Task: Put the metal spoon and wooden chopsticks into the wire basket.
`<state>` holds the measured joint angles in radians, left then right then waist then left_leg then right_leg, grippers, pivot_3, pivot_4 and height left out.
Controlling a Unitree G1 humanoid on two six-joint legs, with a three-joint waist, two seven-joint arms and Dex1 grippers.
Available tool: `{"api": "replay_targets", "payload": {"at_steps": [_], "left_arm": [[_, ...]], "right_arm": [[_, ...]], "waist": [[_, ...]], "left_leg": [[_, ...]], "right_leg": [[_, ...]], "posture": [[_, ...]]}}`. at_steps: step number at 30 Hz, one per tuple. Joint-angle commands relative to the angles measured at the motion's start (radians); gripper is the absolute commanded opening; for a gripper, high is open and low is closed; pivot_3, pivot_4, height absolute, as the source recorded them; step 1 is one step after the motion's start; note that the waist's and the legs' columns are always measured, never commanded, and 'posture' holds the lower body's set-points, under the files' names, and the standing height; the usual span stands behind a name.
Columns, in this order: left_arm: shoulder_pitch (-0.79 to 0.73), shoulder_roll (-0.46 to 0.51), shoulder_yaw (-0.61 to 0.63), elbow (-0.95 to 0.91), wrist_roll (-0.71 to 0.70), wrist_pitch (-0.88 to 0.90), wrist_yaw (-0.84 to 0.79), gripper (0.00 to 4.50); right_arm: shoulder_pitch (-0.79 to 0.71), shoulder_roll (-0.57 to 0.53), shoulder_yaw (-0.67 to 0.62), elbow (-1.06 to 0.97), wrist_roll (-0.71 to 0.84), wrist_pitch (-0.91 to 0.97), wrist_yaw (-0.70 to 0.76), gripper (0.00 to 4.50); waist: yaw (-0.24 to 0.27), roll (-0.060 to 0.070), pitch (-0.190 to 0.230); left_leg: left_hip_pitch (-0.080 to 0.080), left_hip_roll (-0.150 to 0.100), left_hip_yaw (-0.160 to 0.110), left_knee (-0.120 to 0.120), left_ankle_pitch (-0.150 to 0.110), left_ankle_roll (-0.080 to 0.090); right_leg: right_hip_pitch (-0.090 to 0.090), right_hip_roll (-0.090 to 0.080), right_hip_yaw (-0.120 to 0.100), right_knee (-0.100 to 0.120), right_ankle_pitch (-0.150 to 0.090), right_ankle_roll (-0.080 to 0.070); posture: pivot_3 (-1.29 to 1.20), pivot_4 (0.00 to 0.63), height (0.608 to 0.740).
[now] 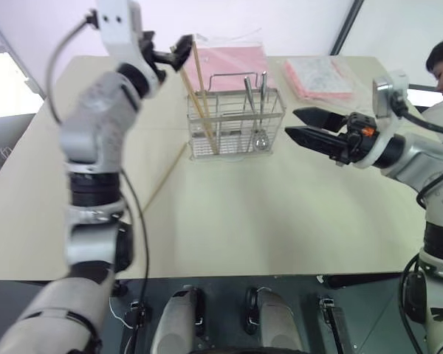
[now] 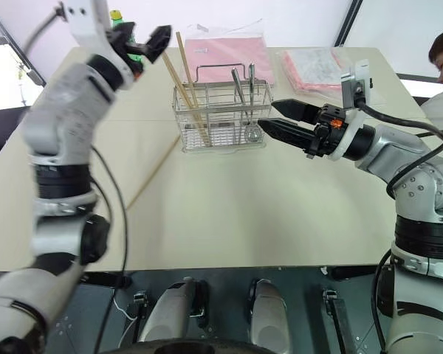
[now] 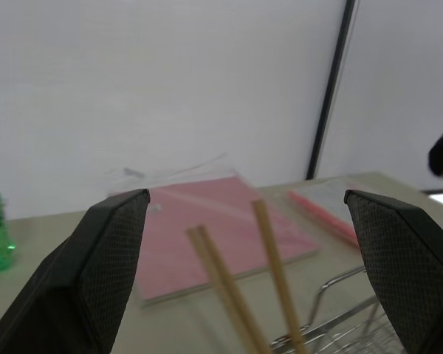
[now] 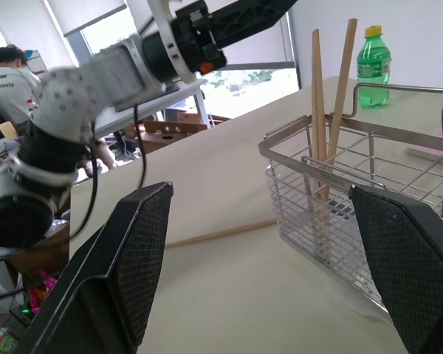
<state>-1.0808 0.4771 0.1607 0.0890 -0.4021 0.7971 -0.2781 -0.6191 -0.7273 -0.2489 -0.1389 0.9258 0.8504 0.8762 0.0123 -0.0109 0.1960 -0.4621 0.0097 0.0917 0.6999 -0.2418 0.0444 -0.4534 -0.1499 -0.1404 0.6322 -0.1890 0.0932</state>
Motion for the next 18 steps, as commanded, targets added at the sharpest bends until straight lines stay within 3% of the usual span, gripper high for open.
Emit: {"api": "replay_targets", "payload": {"at_steps": [1, 4, 7, 18], "left_arm": [[-0.043, 0.203, -0.153, -0.025, -0.031, 0.258, -0.230, 4.43], [-0.017, 0.314, -0.276, 0.000, -0.022, 0.357, -0.355, 4.43], [0.005, 0.340, -0.362, 0.020, 0.002, 0.384, -0.416, 4.43], [0.040, 0.195, -0.558, 0.165, 0.133, 0.338, -0.459, 4.43]], "right_arm": [[-0.028, -0.014, -0.008, 0.006, -0.008, -0.026, 0.032, 3.92], [-0.036, -0.010, 0.004, 0.023, -0.023, -0.036, 0.047, 3.92], [-0.050, -0.003, 0.015, 0.039, -0.037, -0.046, 0.056, 3.92], [-0.005, -0.009, 0.006, -0.035, -0.023, -0.036, 0.062, 3.92]], "waist": [[0.002, 0.000, 0.000], [0.003, 0.001, 0.000], [0.003, 0.001, 0.000], [0.000, 0.001, 0.000]], "left_leg": [[0.000, 0.000, -0.001, 0.000, 0.000, -0.001], [0.000, 0.000, -0.001, 0.000, 0.001, -0.002], [-0.001, 0.000, -0.002, 0.000, 0.000, -0.002], [-0.002, 0.000, 0.000, 0.000, 0.002, -0.003]], "right_leg": [[0.000, 0.000, 0.000, 0.000, 0.000, 0.000], [0.000, 0.000, 0.000, -0.001, -0.001, 0.000], [0.000, 0.000, 0.000, -0.001, -0.001, 0.000], [-0.003, 0.000, 0.001, 0.000, 0.000, 0.000]], "posture": [[0.00, 0.150, 0.692], [0.00, 0.150, 0.692], [0.00, 0.150, 0.692], [0.00, 0.150, 0.692]]}}
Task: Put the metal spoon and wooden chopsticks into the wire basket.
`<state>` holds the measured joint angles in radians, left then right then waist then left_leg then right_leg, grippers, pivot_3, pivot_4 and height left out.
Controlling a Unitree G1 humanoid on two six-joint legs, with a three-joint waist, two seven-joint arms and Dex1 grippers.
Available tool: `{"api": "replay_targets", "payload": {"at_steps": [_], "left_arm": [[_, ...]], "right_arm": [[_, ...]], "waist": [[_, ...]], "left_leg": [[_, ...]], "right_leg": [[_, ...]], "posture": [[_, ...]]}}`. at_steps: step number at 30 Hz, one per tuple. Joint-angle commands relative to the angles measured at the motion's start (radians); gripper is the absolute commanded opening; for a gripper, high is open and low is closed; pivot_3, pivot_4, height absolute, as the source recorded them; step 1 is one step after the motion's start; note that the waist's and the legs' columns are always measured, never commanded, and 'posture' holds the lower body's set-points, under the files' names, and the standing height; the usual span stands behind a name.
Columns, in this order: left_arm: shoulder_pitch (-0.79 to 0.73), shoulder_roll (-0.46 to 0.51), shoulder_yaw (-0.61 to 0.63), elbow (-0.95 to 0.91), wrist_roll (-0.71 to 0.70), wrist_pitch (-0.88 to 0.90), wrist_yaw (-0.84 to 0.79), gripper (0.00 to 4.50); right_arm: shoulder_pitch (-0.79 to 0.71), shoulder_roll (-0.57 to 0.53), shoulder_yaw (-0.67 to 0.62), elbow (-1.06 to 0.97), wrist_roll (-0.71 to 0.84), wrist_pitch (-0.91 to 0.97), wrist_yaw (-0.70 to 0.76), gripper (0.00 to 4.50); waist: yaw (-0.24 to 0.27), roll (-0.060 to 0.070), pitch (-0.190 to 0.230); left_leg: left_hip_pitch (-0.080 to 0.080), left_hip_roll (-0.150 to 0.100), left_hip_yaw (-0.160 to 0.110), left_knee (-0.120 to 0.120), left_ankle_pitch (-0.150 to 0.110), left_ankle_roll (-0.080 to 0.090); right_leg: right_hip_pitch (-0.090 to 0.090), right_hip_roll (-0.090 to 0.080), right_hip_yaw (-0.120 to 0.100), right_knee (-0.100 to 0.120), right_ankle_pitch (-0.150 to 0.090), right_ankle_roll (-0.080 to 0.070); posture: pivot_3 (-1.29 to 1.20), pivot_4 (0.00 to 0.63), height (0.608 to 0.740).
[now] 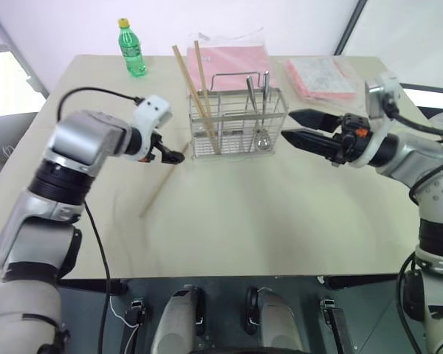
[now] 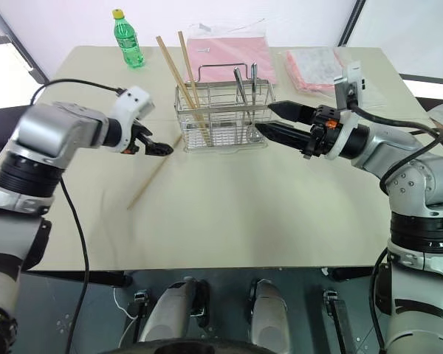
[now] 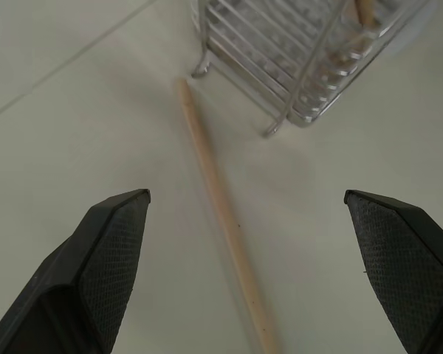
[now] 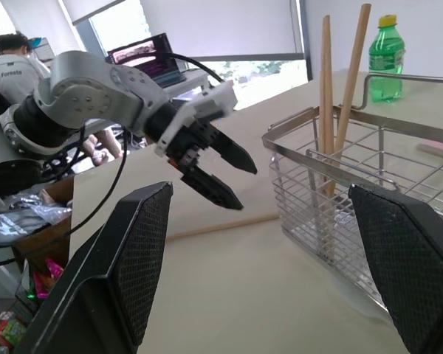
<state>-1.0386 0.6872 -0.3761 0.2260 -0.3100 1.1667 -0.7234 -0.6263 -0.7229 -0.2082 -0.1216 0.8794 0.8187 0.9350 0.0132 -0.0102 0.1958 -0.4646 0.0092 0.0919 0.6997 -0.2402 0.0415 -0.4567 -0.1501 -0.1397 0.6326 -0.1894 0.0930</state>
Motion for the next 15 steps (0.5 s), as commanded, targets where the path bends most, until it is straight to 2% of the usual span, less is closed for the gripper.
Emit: {"api": "replay_targets", "payload": {"at_steps": [1, 7, 13, 15], "left_arm": [[-0.003, -0.030, -0.030, 0.052, 0.055, -0.045, -0.014, 4.43], [-0.014, -0.105, -0.070, 0.228, 0.161, -0.174, -0.017, 4.43], [-0.041, -0.171, -0.053, 0.400, 0.224, -0.262, -0.021, 4.43], [-0.048, -0.188, -0.035, 0.435, 0.235, -0.286, -0.020, 3.89]], "right_arm": [[0.007, -0.016, -0.038, -0.060, 0.026, -0.002, 0.003, 3.92], [0.031, -0.043, -0.052, -0.098, 0.040, 0.009, 0.012, 3.92], [0.016, -0.052, -0.053, -0.089, 0.046, 0.013, 0.005, 3.92], [0.013, -0.050, -0.052, -0.088, 0.047, 0.010, 0.002, 3.92]], "waist": [[0.000, 0.000, 0.000], [0.001, 0.000, 0.000], [0.006, 0.001, -0.001], [0.007, 0.001, -0.001]], "left_leg": [[0.000, 0.000, 0.000, 0.000, 0.000, 0.000], [0.000, 0.000, 0.000, 0.000, 0.000, 0.001], [0.002, 0.000, -0.001, 0.000, -0.003, 0.005], [0.003, 0.000, -0.001, 0.001, -0.003, 0.005]], "right_leg": [[0.000, 0.000, 0.000, 0.000, 0.000, 0.000], [0.000, 0.000, 0.000, 0.000, 0.000, 0.000], [0.002, -0.001, 0.000, 0.000, 0.000, 0.000], [0.003, -0.001, 0.000, 0.000, 0.000, 0.000]], "posture": [[0.00, 0.150, 0.692], [0.00, 0.150, 0.692], [0.00, 0.150, 0.692], [0.00, 0.150, 0.692]]}}
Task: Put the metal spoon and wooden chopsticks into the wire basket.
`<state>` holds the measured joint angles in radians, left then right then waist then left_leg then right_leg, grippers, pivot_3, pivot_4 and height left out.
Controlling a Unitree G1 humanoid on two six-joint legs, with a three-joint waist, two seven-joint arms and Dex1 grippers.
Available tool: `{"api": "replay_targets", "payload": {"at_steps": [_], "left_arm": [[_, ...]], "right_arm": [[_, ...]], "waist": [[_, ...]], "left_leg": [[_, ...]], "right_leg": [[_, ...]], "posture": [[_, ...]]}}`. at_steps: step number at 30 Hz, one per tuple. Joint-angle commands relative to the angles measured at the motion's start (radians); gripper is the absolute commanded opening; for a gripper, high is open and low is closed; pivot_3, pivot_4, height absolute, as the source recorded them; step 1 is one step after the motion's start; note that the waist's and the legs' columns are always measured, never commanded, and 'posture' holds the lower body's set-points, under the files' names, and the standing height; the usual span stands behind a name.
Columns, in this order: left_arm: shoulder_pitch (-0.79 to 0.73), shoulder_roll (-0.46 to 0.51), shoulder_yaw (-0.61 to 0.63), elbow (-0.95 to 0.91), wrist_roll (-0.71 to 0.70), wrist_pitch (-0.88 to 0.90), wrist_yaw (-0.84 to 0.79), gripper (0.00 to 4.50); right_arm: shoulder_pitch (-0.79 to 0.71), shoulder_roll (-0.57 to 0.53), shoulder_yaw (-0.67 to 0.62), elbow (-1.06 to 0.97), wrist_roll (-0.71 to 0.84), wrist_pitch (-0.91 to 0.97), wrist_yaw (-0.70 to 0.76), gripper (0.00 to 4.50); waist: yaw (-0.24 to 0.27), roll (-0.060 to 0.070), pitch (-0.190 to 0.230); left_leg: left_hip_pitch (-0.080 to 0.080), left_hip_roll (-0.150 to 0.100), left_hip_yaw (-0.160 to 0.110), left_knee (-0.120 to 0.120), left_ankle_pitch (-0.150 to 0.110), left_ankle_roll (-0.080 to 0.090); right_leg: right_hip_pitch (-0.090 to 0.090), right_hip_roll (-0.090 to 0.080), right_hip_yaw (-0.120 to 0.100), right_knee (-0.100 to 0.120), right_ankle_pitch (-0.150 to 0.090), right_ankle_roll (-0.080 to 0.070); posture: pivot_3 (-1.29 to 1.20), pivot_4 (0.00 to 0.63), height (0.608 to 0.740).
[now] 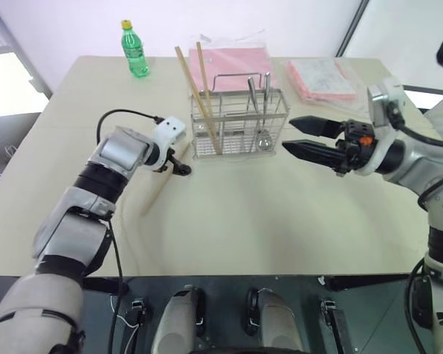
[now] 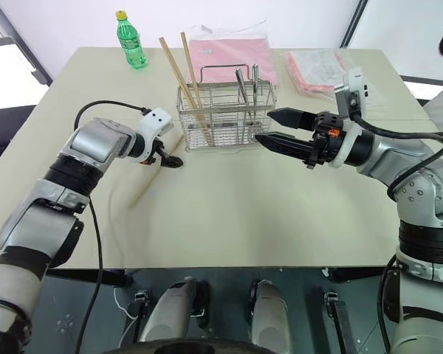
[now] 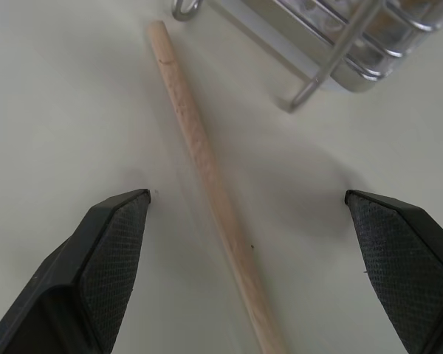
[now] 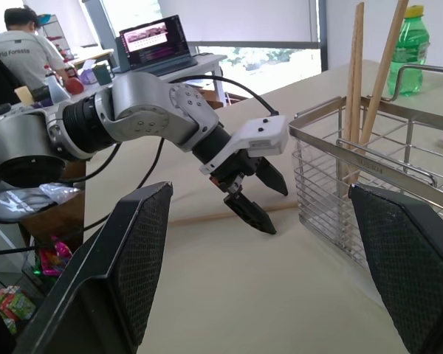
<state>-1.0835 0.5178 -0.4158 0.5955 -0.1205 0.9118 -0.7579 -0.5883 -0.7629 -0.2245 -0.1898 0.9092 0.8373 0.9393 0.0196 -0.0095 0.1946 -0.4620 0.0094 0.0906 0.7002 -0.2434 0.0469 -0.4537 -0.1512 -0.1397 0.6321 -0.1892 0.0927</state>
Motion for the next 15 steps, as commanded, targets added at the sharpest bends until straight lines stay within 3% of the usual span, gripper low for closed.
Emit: {"api": "replay_targets", "payload": {"at_steps": [1, 8, 15], "left_arm": [[-0.011, -0.026, 0.017, 0.086, 0.046, -0.038, 0.009, 3.54], [-0.041, -0.040, 0.053, 0.144, 0.082, -0.062, -0.011, 0.09], [-0.022, -0.026, 0.113, 0.120, 0.093, -0.047, 0.027, 0.04]], "right_arm": [[-0.026, -0.002, -0.030, -0.024, 0.013, -0.016, -0.006, 3.92], [-0.010, 0.020, -0.011, -0.047, 0.003, -0.045, -0.003, 3.92], [-0.043, 0.016, 0.006, -0.001, -0.015, -0.060, 0.016, 3.92]], "waist": [[0.000, 0.000, 0.000], [-0.005, 0.000, 0.000], [-0.007, 0.000, 0.000]], "left_leg": [[0.000, 0.000, 0.000, 0.000, 0.000, 0.000], [0.000, 0.000, 0.000, 0.000, 0.000, 0.000], [-0.001, 0.000, 0.000, 0.000, 0.000, 0.000]], "right_leg": [[0.000, 0.000, 0.000, 0.000, 0.000, 0.000], [0.000, 0.000, 0.000, 0.000, 0.000, 0.000], [-0.001, 0.000, 0.000, 0.001, 0.000, 0.000]], "posture": [[0.00, 0.150, 0.692], [0.00, 0.150, 0.692], [0.00, 0.150, 0.692]]}}
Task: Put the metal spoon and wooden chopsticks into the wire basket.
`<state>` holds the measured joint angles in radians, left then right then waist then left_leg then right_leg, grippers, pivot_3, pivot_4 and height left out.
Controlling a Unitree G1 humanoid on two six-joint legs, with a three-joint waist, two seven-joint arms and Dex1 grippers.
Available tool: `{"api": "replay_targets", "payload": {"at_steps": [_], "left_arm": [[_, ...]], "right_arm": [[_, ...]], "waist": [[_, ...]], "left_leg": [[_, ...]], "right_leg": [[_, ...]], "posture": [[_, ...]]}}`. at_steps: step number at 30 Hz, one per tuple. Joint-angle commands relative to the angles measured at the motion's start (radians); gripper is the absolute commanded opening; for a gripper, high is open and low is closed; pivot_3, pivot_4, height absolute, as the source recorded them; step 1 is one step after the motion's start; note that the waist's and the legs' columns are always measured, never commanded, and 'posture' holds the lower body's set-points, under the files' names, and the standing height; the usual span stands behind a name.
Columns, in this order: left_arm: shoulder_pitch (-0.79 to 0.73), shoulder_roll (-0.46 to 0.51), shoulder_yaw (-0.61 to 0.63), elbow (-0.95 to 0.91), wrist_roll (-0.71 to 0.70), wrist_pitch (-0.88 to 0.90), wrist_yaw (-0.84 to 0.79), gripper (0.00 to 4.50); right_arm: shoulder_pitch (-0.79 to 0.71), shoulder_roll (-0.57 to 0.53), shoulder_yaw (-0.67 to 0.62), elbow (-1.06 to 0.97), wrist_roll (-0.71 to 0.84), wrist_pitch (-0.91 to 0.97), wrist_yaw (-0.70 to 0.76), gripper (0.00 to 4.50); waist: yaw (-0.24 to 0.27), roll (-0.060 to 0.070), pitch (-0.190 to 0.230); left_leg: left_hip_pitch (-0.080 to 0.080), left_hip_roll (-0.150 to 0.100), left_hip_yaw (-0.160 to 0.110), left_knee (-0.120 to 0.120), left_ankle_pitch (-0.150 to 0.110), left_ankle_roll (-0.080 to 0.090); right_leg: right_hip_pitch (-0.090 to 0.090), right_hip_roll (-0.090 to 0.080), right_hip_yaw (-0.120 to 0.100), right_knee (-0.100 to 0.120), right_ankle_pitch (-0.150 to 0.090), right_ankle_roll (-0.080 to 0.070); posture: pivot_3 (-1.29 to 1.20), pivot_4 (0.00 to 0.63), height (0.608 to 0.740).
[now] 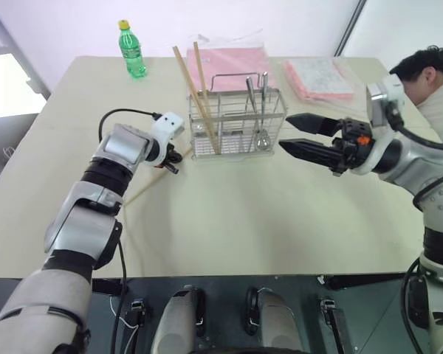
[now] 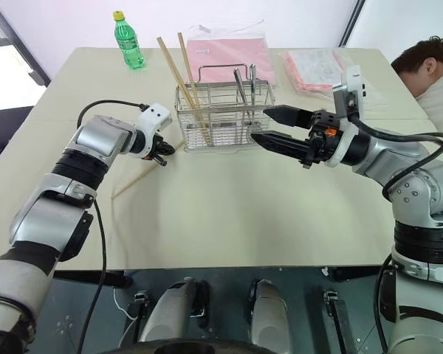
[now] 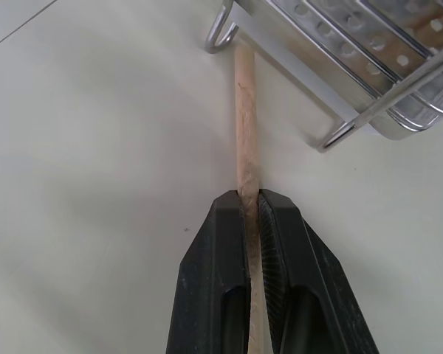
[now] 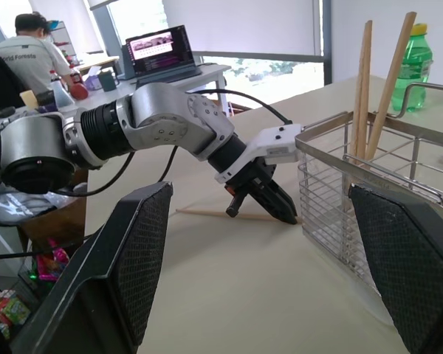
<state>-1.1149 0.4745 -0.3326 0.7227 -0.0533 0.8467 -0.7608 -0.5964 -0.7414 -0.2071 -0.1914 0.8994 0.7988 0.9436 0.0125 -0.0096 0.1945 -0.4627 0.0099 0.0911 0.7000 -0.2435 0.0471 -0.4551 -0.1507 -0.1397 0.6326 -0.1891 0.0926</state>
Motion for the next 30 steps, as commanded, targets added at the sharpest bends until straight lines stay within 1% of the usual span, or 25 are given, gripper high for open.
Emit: {"api": "replay_targets", "payload": {"at_steps": [1, 5, 8, 11, 14, 15, 17, 19, 21, 25, 28, 30], "left_arm": [[0.009, 0.021, 0.041, -0.006, 0.027, 0.024, 0.039, 0.04], [0.002, 0.055, 0.104, -0.003, 0.030, 0.026, 0.100, 0.04], [-0.004, 0.093, 0.164, 0.002, 0.040, -0.005, 0.184, 0.04], [-0.017, 0.138, 0.253, 0.024, 0.052, -0.114, 0.317, 0.04], [-0.060, 0.140, 0.390, 0.034, 0.011, -0.278, 0.466, 0.04], [-0.085, 0.124, 0.461, 0.028, -0.029, -0.354, 0.514, 0.04], [-0.121, 0.096, 0.553, 0.022, -0.084, -0.450, 0.569, 0.04], [-0.180, 0.037, 0.646, -0.030, -0.184, -0.527, 0.566, 0.04], [-0.223, -0.034, 0.700, -0.104, -0.278, -0.552, 0.538, 0.04], [-0.252, -0.167, 0.694, -0.235, -0.370, -0.523, 0.521, 0.04], [-0.248, -0.254, 0.652, -0.284, -0.390, -0.516, 0.506, 0.04], [-0.237, -0.288, 0.628, -0.286, -0.388, -0.525, 0.490, 0.04]], "right_arm": [[-0.037, -0.006, -0.009, 0.004, -0.008, -0.023, 0.017, 3.92], [-0.047, -0.005, 0.002, 0.019, -0.022, -0.029, 0.036, 3.92], [-0.054, -0.004, 0.007, 0.028, -0.029, -0.033, 0.045, 3.92], [-0.060, -0.003, 0.007, 0.036, -0.034, -0.038, 0.053, 3.92], [-0.060, -0.003, 0.004, 0.040, -0.035, -0.041, 0.056, 3.92], [-0.058, -0.002, 0.002, 0.039, -0.034, -0.042, 0.056, 3.92], [-0.054, -0.002, -0.002, 0.040, -0.032, -0.043, 0.056, 3.92], [-0.052, -0.003, -0.008, 0.038, -0.026, -0.039, 0.052, 3.92], [-0.055, -0.005, -0.016, 0.041, -0.019, -0.032, 0.047, 3.92], [-0.074, -0.018, -0.020, 0.044, -0.012, -0.016, 0.042, 3.92], [-0.071, -0.029, -0.034, 0.036, -0.004, -0.004, 0.034, 3.92], [-0.063, -0.036, -0.042, 0.028, 0.000, 0.001, 0.030, 3.92]], "waist": [[0.000, 0.000, 0.000], [-0.003, 0.000, 0.000], [-0.004, 0.000, 0.000], [-0.002, 0.000, 0.000], [0.005, -0.001, 0.001], [0.007, -0.002, 0.001], [0.015, -0.002, 0.001], [0.025, -0.003, 0.001], [0.031, -0.003, 0.001], [0.026, -0.003, 0.001], [0.025, -0.003, 0.001], [0.025, -0.003, 0.001]], "left_leg": [[0.000, 0.000, 0.000, 0.000, 0.000, 0.000], [0.000, 0.000, 0.000, 0.000, 0.000, 0.000], [-0.001, 0.000, 0.001, 0.000, 0.000, -0.001], [-0.002, 0.000, 0.002, 0.000, 0.001, -0.002], [-0.002, 0.000, 0.001, 0.000, 0.001, -0.002], [-0.002, 0.000, 0.001, 0.000, 0.001, -0.002], [-0.004, 0.000, 0.000, 0.001, 0.001, -0.002], [-0.004, -0.001, 0.000, 0.001, 0.003, -0.004], [-0.005, -0.001, 0.001, 0.001, 0.003, -0.005], [-0.004, -0.002, 0.002, 0.002, 0.003, -0.004], [-0.001, -0.001, 0.002, 0.002, 0.003, -0.004], [0.000, -0.001, 0.002, 0.002, 0.003, -0.004]], "right_leg": [[0.000, 0.000, 0.000, 0.000, 0.000, 0.000], [-0.001, 0.000, 0.000, 0.000, 0.000, 0.000], [-0.003, 0.000, 0.001, 0.002, 0.000, 0.000], [-0.003, 0.000, 0.001, 0.002, 0.000, 0.000], [-0.003, 0.000, 0.001, 0.001, 0.000, 0.000], [-0.003, -0.001, 0.000, 0.001, 0.000, 0.000], [-0.003, -0.001, 0.000, 0.001, 0.001, 0.000], [-0.004, -0.002, 0.000, 0.000, 0.001, 0.000], [-0.003, -0.002, 0.000, -0.001, 0.001, 0.000], [-0.001, -0.002, 0.000, -0.001, 0.002, 0.002], [0.001, 0.000, 0.000, -0.001, 0.002, 0.002], [0.001, 0.000, 0.000, -0.001, 0.002, 0.002]], "posture": [[0.00, 0.150, 0.692], [0.00, 0.150, 0.692], [0.00, 0.150, 0.692], [0.00, 0.150, 0.692], [0.00, 0.150, 0.692], [0.00, 0.150, 0.692], [0.00, 0.150, 0.692], [0.00, 0.150, 0.692], [0.00, 0.150, 0.692], [0.00, 0.150, 0.692], [0.00, 0.150, 0.692], [0.00, 0.150, 0.692]]}}
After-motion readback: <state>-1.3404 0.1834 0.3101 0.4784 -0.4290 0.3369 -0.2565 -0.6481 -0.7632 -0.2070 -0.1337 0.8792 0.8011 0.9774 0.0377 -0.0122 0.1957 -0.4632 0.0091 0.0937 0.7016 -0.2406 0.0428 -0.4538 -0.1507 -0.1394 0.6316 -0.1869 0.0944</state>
